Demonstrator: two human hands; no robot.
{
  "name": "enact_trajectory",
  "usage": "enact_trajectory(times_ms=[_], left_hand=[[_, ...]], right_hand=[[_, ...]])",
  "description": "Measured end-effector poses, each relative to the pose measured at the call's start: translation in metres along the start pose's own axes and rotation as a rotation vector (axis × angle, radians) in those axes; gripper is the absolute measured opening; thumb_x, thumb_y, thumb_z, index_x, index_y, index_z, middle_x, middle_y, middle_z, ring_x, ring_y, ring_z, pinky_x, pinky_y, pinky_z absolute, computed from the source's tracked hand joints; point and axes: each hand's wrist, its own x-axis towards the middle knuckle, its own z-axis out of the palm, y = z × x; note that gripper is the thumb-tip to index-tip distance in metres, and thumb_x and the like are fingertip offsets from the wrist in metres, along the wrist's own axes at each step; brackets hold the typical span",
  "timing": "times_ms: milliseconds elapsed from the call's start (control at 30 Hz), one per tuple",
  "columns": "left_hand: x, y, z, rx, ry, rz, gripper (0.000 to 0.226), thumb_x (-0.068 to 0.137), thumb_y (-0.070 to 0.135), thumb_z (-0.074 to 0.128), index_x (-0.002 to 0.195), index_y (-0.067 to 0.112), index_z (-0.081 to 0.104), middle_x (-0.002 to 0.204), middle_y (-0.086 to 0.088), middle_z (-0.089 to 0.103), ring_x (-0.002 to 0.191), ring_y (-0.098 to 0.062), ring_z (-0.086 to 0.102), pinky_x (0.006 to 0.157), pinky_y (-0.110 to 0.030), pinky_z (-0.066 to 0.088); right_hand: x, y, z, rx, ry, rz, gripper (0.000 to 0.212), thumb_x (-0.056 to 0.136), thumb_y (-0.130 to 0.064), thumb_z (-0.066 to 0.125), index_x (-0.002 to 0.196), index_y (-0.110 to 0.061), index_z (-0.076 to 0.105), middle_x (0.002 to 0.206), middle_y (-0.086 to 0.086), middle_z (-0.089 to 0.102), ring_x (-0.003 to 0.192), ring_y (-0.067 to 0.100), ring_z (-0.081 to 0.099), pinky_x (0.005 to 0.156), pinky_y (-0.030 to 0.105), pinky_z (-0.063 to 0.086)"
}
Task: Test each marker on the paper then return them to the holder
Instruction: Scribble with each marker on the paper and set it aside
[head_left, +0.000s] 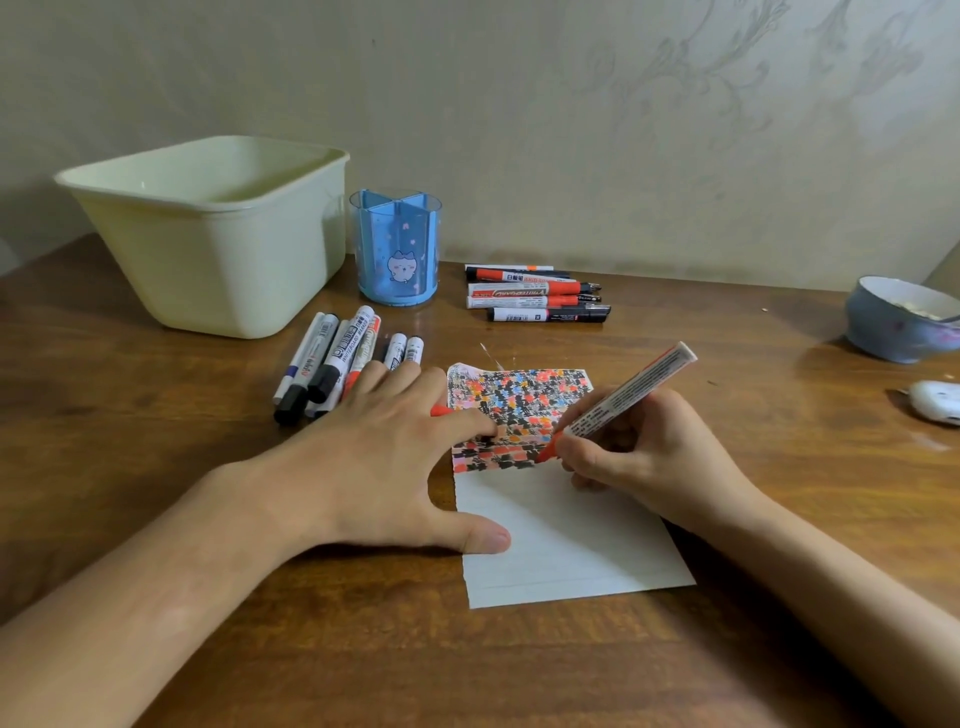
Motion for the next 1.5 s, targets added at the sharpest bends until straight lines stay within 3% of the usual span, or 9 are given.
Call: enact_trajectory(times_ms=[167, 400, 567, 733, 867, 1000, 1133, 1500], left_hand=[[-0.0004, 0.0006, -0.0002, 0.016, 0.020, 0.001, 0.096, 0.061, 0.101, 0.031, 0.145, 0.055, 0.018, 0.104, 0.013, 0.019, 0.101, -0.008, 0.015, 0.093, -0.031, 0.022], [-0.0002, 0.0013, 0.0002, 0.020, 0.022, 0.002, 0.098, 0.059, 0.102, 0.027, 0.145, 0.055, 0.018, 0.104, 0.012, 0.019, 0.103, -0.009, 0.017, 0.102, -0.034, 0.025], [0.0003, 0.0008, 0.0012, 0.016, 0.036, 0.006, 0.097, 0.060, 0.101, 0.030, 0.145, 0.054, 0.019, 0.105, 0.012, 0.021, 0.101, -0.010, 0.017, 0.095, -0.031, 0.022], [-0.0003, 0.0005, 0.0021, 0.019, 0.050, 0.010, 0.098, 0.061, 0.101, 0.031, 0.145, 0.053, 0.020, 0.104, 0.012, 0.021, 0.101, -0.009, 0.015, 0.096, -0.030, 0.020], [-0.0005, 0.0002, 0.0019, 0.011, 0.036, 0.005, 0.099, 0.060, 0.101, 0.029, 0.145, 0.053, 0.020, 0.105, 0.012, 0.020, 0.102, -0.009, 0.015, 0.098, -0.032, 0.022], [0.0003, -0.0010, 0.0022, 0.009, 0.023, 0.004, 0.100, 0.058, 0.103, 0.027, 0.145, 0.053, 0.019, 0.105, 0.011, 0.019, 0.105, -0.010, 0.016, 0.106, -0.036, 0.024], [0.0007, -0.0015, 0.0018, 0.011, 0.008, 0.006, 0.098, 0.059, 0.103, 0.026, 0.144, 0.055, 0.018, 0.107, 0.012, 0.018, 0.106, -0.008, 0.014, 0.108, -0.037, 0.024], [0.0010, 0.0000, 0.0006, 0.022, -0.004, -0.001, 0.099, 0.059, 0.102, 0.027, 0.145, 0.053, 0.018, 0.106, 0.011, 0.018, 0.108, -0.011, 0.019, 0.106, -0.037, 0.026]], right_hand=[[0.0006, -0.0008, -0.0001, -0.024, -0.016, 0.011, 0.006, 0.086, -0.013, 0.075, 0.090, -0.012, 0.071, 0.076, 0.001, 0.075, 0.067, 0.019, 0.073, 0.067, 0.039, 0.063], [0.0009, 0.0004, -0.0009, -0.028, -0.001, 0.016, 0.006, 0.088, -0.014, 0.073, 0.092, -0.011, 0.071, 0.074, 0.000, 0.075, 0.066, 0.019, 0.073, 0.066, 0.036, 0.062], [0.0011, -0.0007, 0.0016, -0.059, 0.013, -0.011, 0.006, 0.085, -0.013, 0.075, 0.086, -0.017, 0.071, 0.074, -0.005, 0.074, 0.065, 0.013, 0.071, 0.064, 0.029, 0.059], [-0.0002, -0.0014, 0.0014, -0.047, 0.006, -0.043, 0.005, 0.085, -0.014, 0.074, 0.085, -0.018, 0.071, 0.074, -0.002, 0.073, 0.064, 0.015, 0.070, 0.063, 0.031, 0.060], [0.0004, -0.0020, 0.0014, -0.103, 0.004, -0.048, 0.007, 0.083, -0.015, 0.075, 0.085, -0.020, 0.070, 0.073, -0.008, 0.072, 0.065, 0.009, 0.070, 0.062, 0.022, 0.055], [-0.0004, -0.0017, 0.0011, -0.073, 0.008, -0.046, 0.007, 0.085, -0.013, 0.073, 0.084, -0.019, 0.069, 0.072, -0.004, 0.071, 0.063, 0.012, 0.067, 0.061, 0.028, 0.057], [-0.0002, -0.0027, 0.0029, -0.070, -0.010, -0.063, 0.008, 0.085, -0.013, 0.075, 0.085, -0.019, 0.070, 0.074, -0.008, 0.072, 0.065, 0.010, 0.069, 0.061, 0.022, 0.054], [0.0008, -0.0038, 0.0024, -0.105, 0.009, -0.040, 0.004, 0.082, -0.018, 0.073, 0.082, -0.019, 0.069, 0.072, -0.006, 0.071, 0.063, 0.007, 0.066, 0.058, 0.021, 0.053]])
